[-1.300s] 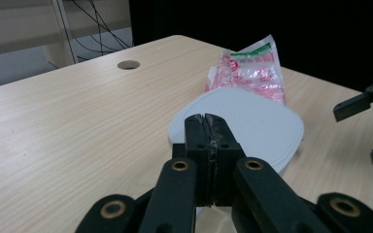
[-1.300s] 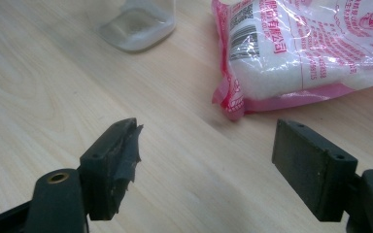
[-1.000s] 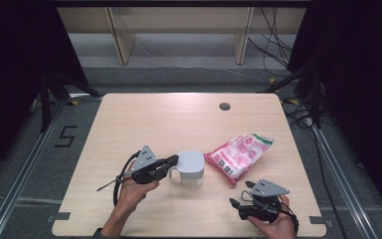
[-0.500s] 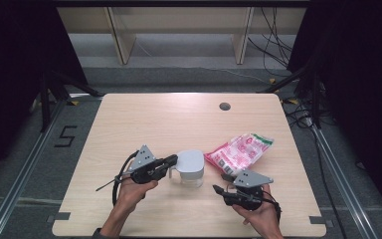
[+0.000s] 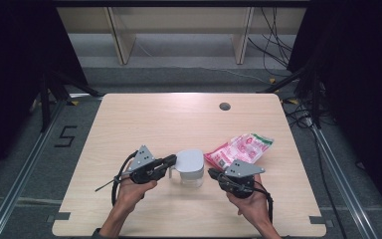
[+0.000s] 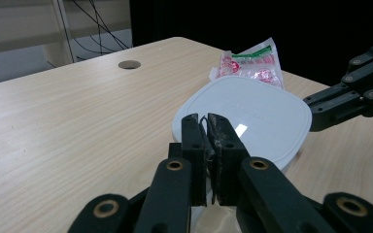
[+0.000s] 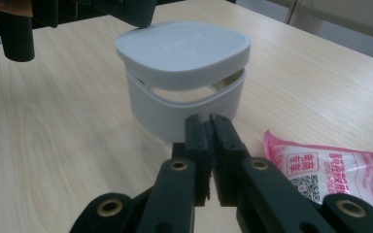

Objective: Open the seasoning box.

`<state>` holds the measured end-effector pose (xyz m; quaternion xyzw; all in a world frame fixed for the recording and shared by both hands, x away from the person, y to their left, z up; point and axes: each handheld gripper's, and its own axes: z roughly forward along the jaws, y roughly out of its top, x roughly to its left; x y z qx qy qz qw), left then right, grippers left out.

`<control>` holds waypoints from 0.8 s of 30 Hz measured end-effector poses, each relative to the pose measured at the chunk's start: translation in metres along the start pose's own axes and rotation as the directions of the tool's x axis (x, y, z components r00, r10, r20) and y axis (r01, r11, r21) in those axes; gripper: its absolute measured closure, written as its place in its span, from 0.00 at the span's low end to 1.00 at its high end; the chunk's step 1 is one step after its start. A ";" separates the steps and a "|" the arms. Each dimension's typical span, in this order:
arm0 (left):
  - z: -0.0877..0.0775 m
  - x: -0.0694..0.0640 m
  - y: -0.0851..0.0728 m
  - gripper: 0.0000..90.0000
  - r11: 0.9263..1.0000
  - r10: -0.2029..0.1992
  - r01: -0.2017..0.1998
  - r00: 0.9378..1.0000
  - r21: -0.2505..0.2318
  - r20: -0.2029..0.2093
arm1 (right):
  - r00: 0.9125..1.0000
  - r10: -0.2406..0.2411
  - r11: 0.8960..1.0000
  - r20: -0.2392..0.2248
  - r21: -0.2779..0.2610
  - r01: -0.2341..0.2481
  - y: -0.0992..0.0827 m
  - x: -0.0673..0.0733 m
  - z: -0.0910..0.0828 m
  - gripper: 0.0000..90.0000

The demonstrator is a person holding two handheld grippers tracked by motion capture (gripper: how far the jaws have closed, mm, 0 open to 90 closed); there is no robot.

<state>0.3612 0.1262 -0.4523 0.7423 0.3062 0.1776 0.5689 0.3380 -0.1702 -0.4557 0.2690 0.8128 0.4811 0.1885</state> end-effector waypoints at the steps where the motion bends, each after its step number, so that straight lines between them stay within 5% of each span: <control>1: 0.000 0.000 0.000 0.95 1.000 0.003 -0.003 1.000 0.003 -0.002 | 1.000 -0.012 1.000 -0.008 0.006 0.012 0.001 0.000 0.002 0.98; 17: -0.001 0.002 -0.001 0.95 1.000 -0.006 0.006 1.000 -0.002 0.006 | 0.999 -0.011 1.000 -0.033 0.017 0.012 0.013 0.002 0.012 1.00; 24: -0.008 0.004 0.001 0.85 1.000 0.005 -0.005 1.000 -0.001 0.016 | 0.999 -0.035 0.999 -0.021 -0.011 0.035 0.022 0.003 0.011 1.00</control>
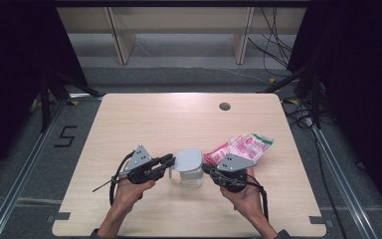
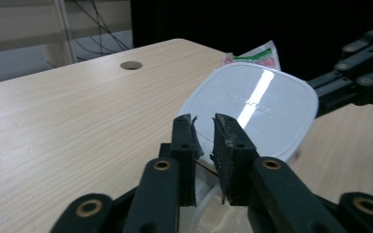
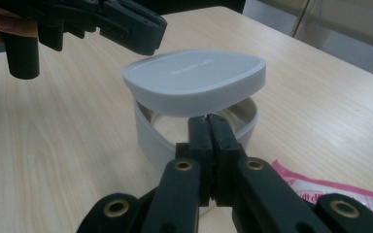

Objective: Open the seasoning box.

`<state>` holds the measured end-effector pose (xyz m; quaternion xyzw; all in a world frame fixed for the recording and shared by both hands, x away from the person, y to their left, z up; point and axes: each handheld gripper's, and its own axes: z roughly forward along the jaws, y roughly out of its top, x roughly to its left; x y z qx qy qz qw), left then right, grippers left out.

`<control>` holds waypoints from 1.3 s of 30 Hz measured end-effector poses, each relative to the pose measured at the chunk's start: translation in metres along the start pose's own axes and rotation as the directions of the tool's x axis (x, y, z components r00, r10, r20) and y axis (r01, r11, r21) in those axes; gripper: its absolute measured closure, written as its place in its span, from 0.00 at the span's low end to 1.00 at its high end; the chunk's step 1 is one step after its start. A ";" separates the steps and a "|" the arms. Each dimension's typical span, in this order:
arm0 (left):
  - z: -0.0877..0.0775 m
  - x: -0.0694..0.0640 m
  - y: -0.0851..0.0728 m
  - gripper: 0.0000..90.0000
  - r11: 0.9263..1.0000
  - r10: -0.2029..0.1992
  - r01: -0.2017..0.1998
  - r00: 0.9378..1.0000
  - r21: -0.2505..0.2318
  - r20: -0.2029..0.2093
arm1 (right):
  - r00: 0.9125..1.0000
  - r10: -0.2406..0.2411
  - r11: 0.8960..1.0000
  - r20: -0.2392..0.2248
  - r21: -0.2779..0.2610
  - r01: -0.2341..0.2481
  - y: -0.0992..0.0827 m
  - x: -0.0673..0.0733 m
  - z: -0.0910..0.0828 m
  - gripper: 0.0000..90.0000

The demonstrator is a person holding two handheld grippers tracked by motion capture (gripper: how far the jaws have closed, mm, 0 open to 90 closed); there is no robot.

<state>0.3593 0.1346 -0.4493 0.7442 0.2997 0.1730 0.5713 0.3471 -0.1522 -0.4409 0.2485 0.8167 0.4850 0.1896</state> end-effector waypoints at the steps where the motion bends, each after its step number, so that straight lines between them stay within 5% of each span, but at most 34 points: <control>1: -0.002 0.000 0.001 0.81 1.000 0.008 -0.008 1.000 0.005 0.015 | 1.000 -0.012 1.000 -0.009 -0.004 0.012 0.001 0.000 0.001 1.00; 7: -0.022 -0.007 -0.006 0.61 0.991 0.115 -0.118 0.992 0.059 0.048 | 1.000 -0.007 1.000 -0.020 -0.002 0.007 0.008 0.004 0.004 1.00; 21: -0.043 -0.001 -0.036 0.37 0.992 0.062 -0.055 0.996 0.115 -0.058 | 0.997 -0.060 0.997 -0.050 -0.045 0.058 0.037 0.022 0.023 0.99; 30: -0.040 -0.003 -0.046 0.32 0.989 0.062 -0.057 0.997 0.135 -0.034 | 0.991 -0.104 0.993 -0.079 -0.059 0.099 0.046 0.032 0.030 0.95; 39: -0.039 -0.006 -0.053 0.29 0.989 0.042 -0.032 0.997 0.142 -0.066 | 1.000 0.025 0.998 -0.005 -0.064 -0.026 0.020 0.003 0.006 0.73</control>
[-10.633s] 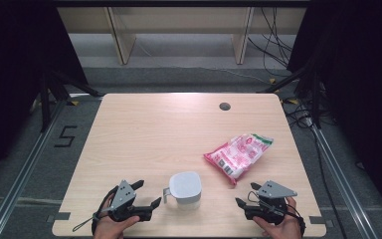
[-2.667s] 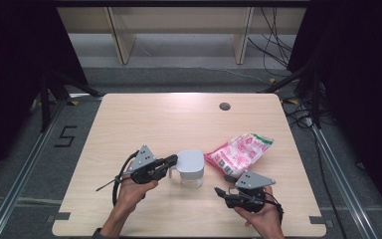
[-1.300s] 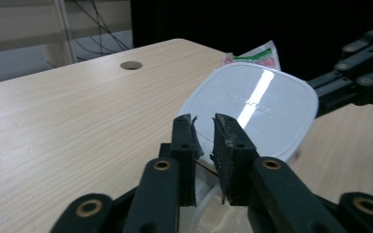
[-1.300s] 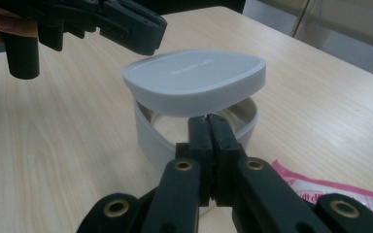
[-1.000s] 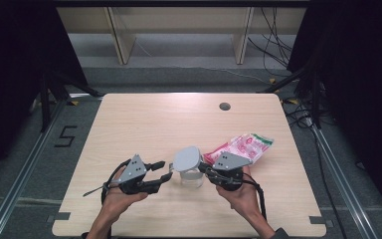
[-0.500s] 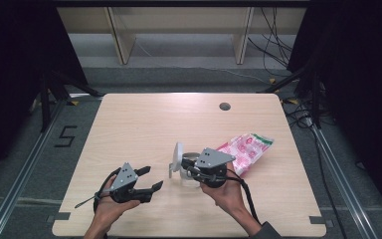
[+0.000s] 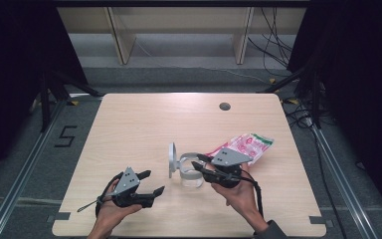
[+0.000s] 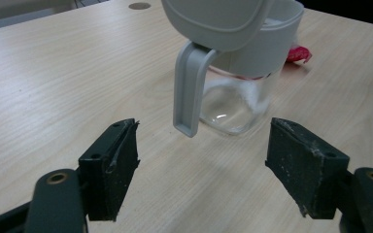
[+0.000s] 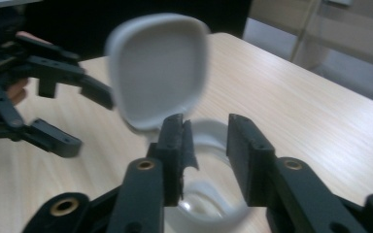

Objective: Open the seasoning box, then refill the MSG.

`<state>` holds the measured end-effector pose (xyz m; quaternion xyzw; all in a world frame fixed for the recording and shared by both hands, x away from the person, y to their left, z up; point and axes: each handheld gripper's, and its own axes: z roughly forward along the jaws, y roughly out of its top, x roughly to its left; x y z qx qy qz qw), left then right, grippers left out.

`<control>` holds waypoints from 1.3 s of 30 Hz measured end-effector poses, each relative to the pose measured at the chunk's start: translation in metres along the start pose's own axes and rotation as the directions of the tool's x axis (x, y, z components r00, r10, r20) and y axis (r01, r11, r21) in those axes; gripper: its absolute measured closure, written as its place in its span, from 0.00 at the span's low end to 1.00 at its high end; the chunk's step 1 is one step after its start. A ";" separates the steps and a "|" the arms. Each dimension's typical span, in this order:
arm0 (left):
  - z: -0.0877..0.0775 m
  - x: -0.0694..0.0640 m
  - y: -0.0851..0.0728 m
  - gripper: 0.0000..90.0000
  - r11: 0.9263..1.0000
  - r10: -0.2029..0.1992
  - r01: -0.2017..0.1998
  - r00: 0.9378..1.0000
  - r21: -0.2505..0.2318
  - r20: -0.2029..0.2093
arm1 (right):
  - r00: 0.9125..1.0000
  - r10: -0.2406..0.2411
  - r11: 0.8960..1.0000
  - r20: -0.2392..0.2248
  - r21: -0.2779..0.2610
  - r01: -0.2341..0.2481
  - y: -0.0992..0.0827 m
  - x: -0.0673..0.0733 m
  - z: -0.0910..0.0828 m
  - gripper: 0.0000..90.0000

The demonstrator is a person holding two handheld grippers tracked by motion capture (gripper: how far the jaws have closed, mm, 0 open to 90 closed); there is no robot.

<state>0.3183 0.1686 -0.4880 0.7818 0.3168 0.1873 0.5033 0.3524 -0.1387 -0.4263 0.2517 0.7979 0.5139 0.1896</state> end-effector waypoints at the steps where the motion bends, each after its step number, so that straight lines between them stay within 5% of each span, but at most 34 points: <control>1: 0.000 0.000 -0.001 0.29 1.000 -0.001 0.001 1.000 0.007 0.001 | 1.000 0.026 1.000 0.011 0.002 -0.026 -0.004 -0.005 -0.005 0.72; 6: 0.000 0.000 -0.003 0.28 1.000 -0.011 0.011 1.000 0.013 -0.023 | 0.992 0.092 0.996 0.082 0.001 -0.093 -0.022 -0.022 -0.020 0.66; 15: -0.001 0.001 -0.006 0.27 0.999 -0.053 0.053 0.998 -0.002 -0.022 | 0.975 0.140 0.990 0.170 0.004 -0.142 -0.045 -0.040 -0.038 0.57; 16: -0.001 0.001 -0.005 0.27 0.999 -0.053 0.052 0.998 -0.009 -0.019 | 0.978 0.130 0.991 0.164 0.012 -0.133 -0.046 -0.043 -0.040 0.56; 21: -0.001 0.001 -0.005 0.26 0.999 -0.046 0.046 0.999 0.002 -0.018 | 0.960 0.198 0.979 0.199 0.006 -0.204 -0.056 -0.052 -0.049 0.49; 24: -0.001 0.001 -0.005 0.26 0.999 -0.040 0.040 0.999 0.006 -0.022 | 0.956 0.196 0.980 0.219 -0.020 -0.196 -0.060 -0.058 -0.054 0.49; 25: -0.001 0.001 -0.005 0.26 0.999 -0.041 0.041 0.999 0.005 -0.022 | 0.948 0.228 0.973 0.223 -0.022 -0.229 -0.061 -0.057 -0.056 0.48; 27: -0.001 0.001 -0.005 0.26 0.999 -0.040 0.040 0.999 0.005 -0.023 | 0.950 0.212 0.977 0.231 -0.019 -0.213 -0.064 -0.063 -0.060 0.48; 30: -0.001 0.001 -0.005 0.26 0.999 -0.039 0.039 0.999 0.006 -0.024 | 0.925 0.286 0.957 0.249 -0.018 -0.291 -0.068 -0.063 -0.065 0.46; 31: -0.001 0.001 -0.005 0.26 0.999 -0.040 0.040 0.999 0.008 -0.023 | 0.931 0.260 0.965 0.256 -0.025 -0.263 -0.070 -0.067 -0.066 0.45; 32: -0.001 0.001 -0.005 0.26 0.999 -0.036 0.037 0.999 0.013 -0.025 | 0.919 0.303 0.951 0.253 -0.018 -0.309 -0.071 -0.066 -0.069 0.45; 35: -0.001 0.000 -0.005 0.26 0.999 -0.041 0.041 0.999 0.013 -0.010 | 0.913 0.306 0.950 0.271 -0.033 -0.309 -0.076 -0.071 -0.073 0.43; 37: 0.000 -0.001 -0.005 0.26 0.999 -0.041 0.041 0.999 0.014 -0.013 | 0.901 0.340 0.938 0.270 -0.029 -0.346 -0.077 -0.072 -0.077 0.42; 39: 0.000 -0.001 -0.005 0.26 0.999 -0.043 0.043 0.999 0.014 -0.012 | 0.900 0.332 0.942 0.283 -0.052 -0.332 -0.080 -0.074 -0.077 0.42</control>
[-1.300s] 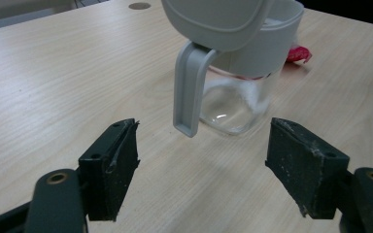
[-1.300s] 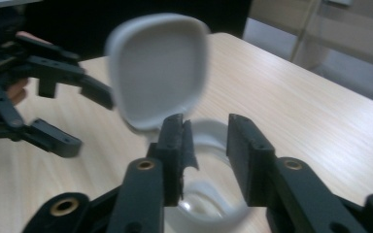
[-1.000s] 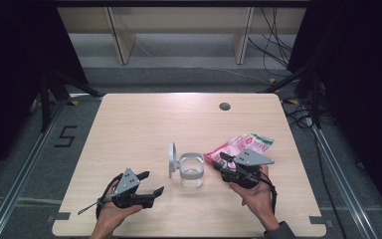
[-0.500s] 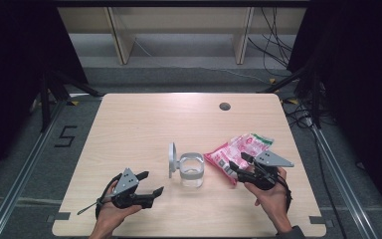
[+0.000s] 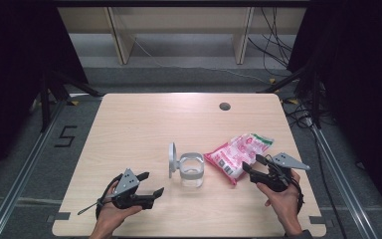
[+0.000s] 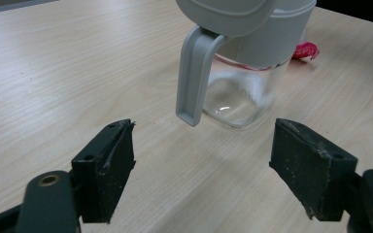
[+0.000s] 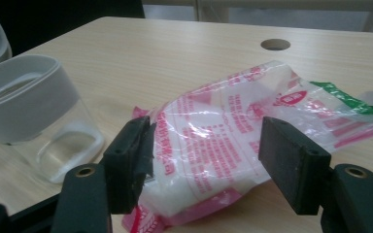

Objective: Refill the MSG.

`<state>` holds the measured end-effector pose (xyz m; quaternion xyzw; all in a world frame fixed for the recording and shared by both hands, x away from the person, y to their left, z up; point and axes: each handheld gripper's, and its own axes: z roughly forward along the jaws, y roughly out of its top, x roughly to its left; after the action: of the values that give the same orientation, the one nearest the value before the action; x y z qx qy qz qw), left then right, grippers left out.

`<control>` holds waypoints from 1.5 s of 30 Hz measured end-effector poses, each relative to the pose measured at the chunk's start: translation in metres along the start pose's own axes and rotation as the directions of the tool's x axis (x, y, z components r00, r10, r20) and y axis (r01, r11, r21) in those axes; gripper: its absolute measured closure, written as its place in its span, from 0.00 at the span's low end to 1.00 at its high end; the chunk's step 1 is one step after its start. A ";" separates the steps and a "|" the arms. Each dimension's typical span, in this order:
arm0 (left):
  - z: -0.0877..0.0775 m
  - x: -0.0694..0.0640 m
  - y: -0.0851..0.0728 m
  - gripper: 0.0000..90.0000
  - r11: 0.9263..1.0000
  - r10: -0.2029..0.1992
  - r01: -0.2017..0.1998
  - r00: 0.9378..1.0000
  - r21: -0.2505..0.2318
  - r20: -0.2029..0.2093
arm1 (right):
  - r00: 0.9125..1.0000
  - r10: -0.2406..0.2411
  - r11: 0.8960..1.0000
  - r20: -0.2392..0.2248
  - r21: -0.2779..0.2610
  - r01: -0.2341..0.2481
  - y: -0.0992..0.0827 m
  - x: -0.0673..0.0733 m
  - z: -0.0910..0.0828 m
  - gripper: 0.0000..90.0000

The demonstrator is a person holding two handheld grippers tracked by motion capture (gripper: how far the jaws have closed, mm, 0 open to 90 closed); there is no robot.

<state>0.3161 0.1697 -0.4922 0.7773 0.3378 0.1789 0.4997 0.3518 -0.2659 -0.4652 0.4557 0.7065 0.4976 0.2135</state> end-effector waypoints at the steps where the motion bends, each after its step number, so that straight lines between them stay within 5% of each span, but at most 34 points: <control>1: 0.000 0.000 0.000 0.26 1.000 -0.002 0.002 1.000 -0.001 0.001 | 1.000 0.024 1.000 -0.004 0.012 -0.024 0.000 0.000 -0.003 0.41; 5: 0.001 0.000 0.000 0.26 1.000 -0.012 0.012 1.000 -0.007 0.010 | 1.000 -0.005 1.000 0.014 0.031 0.005 -0.005 -0.010 -0.003 0.40; 12: 0.001 -0.002 0.000 0.26 1.000 -0.007 0.007 1.000 -0.006 0.009 | 0.998 0.056 0.997 0.037 0.051 -0.058 -0.012 -0.014 -0.009 0.37; 14: 0.000 -0.001 0.000 0.26 1.000 0.001 -0.001 1.000 0.002 0.005 | 0.999 0.020 0.998 0.035 0.059 -0.022 -0.012 -0.018 -0.010 0.35; 19: 0.002 -0.003 -0.001 0.26 1.000 -0.006 0.006 1.000 0.003 0.010 | 0.994 0.104 0.993 0.028 0.061 -0.106 -0.016 -0.021 -0.007 0.30; 22: 0.004 -0.002 -0.002 0.26 1.000 0.000 0.000 1.000 0.013 0.009 | 0.995 0.085 0.991 0.046 0.099 -0.089 -0.016 -0.027 -0.006 0.28; 25: 0.006 -0.004 -0.003 0.26 1.000 -0.004 0.004 1.000 0.009 0.021 | 0.990 0.129 0.987 0.053 0.092 -0.134 -0.017 -0.027 -0.002 0.27; 26: 0.005 -0.003 -0.003 0.26 1.000 0.005 -0.005 1.000 0.022 0.015 | 0.994 0.097 0.991 0.043 0.087 -0.101 -0.017 -0.032 0.001 0.27; 30: 0.005 -0.005 -0.002 0.26 1.000 0.006 -0.007 1.000 0.017 0.019 | 0.994 0.091 0.990 0.062 0.101 -0.097 -0.015 -0.036 0.010 0.26; 34: 0.005 -0.005 -0.003 0.26 1.000 0.005 -0.005 1.000 0.016 0.019 | 0.988 0.135 0.981 0.079 0.132 -0.144 -0.014 -0.039 0.019 0.27; 36: 0.005 -0.005 -0.003 0.26 1.000 0.006 -0.006 1.000 0.017 0.020 | 0.988 0.151 0.981 0.042 0.120 -0.155 -0.013 -0.041 0.020 0.28; 38: 0.006 -0.005 -0.003 0.26 1.000 -0.004 0.004 1.000 0.010 0.024 | 0.988 0.147 0.982 0.052 0.113 -0.152 -0.009 -0.039 0.023 0.27; 39: 0.007 -0.005 -0.003 0.26 1.000 -0.004 0.004 1.000 0.010 0.027 | 0.993 0.096 0.990 0.062 0.100 -0.101 -0.008 -0.042 0.026 0.27; 41: 0.006 -0.006 -0.003 0.26 1.000 0.003 -0.004 1.000 0.013 0.022 | 0.993 0.101 0.988 0.062 0.114 -0.108 -0.006 -0.042 0.033 0.28; 42: 0.006 -0.006 -0.003 0.26 1.000 0.003 -0.003 1.000 0.011 0.024 | 0.987 0.144 0.979 0.075 0.136 -0.153 -0.005 -0.038 0.034 0.28; 43: 0.006 -0.005 -0.002 0.26 1.000 0.008 -0.008 1.000 0.015 0.022 | 0.992 0.101 0.987 0.069 0.120 -0.109 -0.005 -0.042 0.038 0.29; 45: 0.005 -0.005 -0.003 0.26 1.000 0.001 -0.002 1.000 0.013 0.025 | 0.992 0.107 0.984 0.069 0.134 -0.116 -0.006 -0.045 0.043 0.30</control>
<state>0.3151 0.1634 -0.4967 0.7829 0.3320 0.1674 0.4988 0.4040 -0.2825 -0.4950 0.5234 0.7056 0.4445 0.1750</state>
